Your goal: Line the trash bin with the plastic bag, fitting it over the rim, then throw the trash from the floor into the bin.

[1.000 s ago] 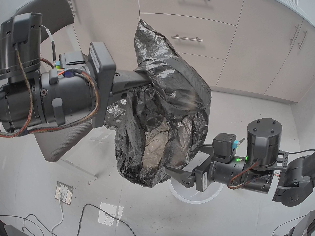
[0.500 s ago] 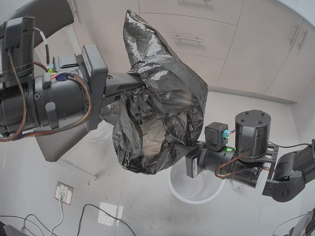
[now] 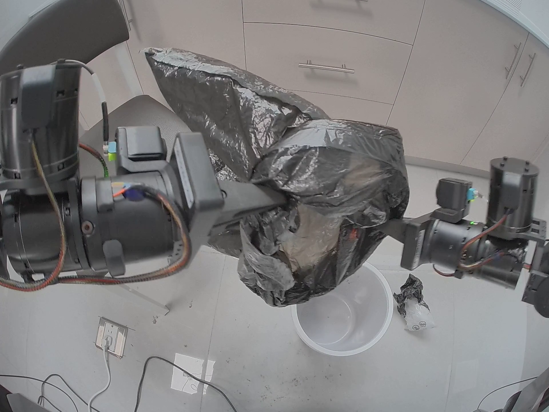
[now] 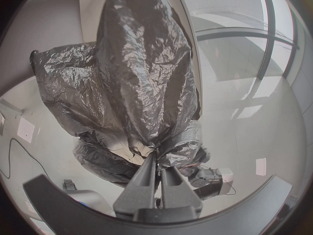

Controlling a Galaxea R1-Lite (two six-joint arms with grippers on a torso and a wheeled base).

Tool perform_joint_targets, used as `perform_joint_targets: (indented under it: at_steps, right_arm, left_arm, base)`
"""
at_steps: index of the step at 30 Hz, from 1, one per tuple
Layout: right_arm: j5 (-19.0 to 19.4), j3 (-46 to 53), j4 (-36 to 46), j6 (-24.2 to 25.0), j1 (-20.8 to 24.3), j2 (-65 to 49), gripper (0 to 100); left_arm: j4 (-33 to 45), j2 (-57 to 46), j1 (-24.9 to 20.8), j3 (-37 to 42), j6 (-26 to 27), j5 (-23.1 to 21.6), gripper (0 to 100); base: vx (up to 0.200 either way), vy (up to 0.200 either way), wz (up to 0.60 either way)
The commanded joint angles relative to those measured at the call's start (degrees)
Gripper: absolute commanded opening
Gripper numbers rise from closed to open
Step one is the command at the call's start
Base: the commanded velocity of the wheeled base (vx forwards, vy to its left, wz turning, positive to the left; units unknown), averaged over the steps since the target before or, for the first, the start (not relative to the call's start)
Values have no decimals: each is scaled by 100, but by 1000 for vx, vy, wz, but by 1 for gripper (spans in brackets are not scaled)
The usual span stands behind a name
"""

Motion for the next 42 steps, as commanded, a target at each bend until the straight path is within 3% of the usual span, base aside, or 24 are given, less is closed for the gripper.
perform_joint_targets:
  at_steps: [1,4,8,15,20,27,32,35,42]
  right_arm:
    - [661,168,1001,302,-740,-1733,0]
    - [669,177,1344,302,-766,-2155,0]
    - [687,397,1660,311,-766,-2709,0]
    - [669,599,1757,364,-740,-3096,0]
    - [643,704,2232,373,-775,-3316,0]
    - [582,1003,2240,267,-942,-3632,0]
    - [599,1003,2223,-85,-1285,-3482,0]
    - [608,1021,2196,-550,-1399,-3351,0]
    - [608,1012,1959,-656,-1470,-3113,0]
  left_arm:
    - [-6,583,-607,-134,180,30,0]
    - [2,820,-773,-318,312,82,0]
    - [11,1207,-1187,-688,478,566,0]
    - [29,1233,-1406,-714,487,627,0]
    - [20,1374,-1424,-705,496,627,0]
    - [-6,1602,-1424,-714,505,627,0]
    - [-77,1725,-1389,-731,575,627,0]
    - [-305,1857,-1345,-688,698,636,0]
    - [-384,2068,-1318,-696,733,636,0]
  base:
    - [0,0,0]
    - [0,0,0]
    - [0,0,0]
    - [0,0,0]
    - [0,0,0]
    - [0,0,0]
    - [0,0,0]
    - [0,0,0]
    - [0,0,0]
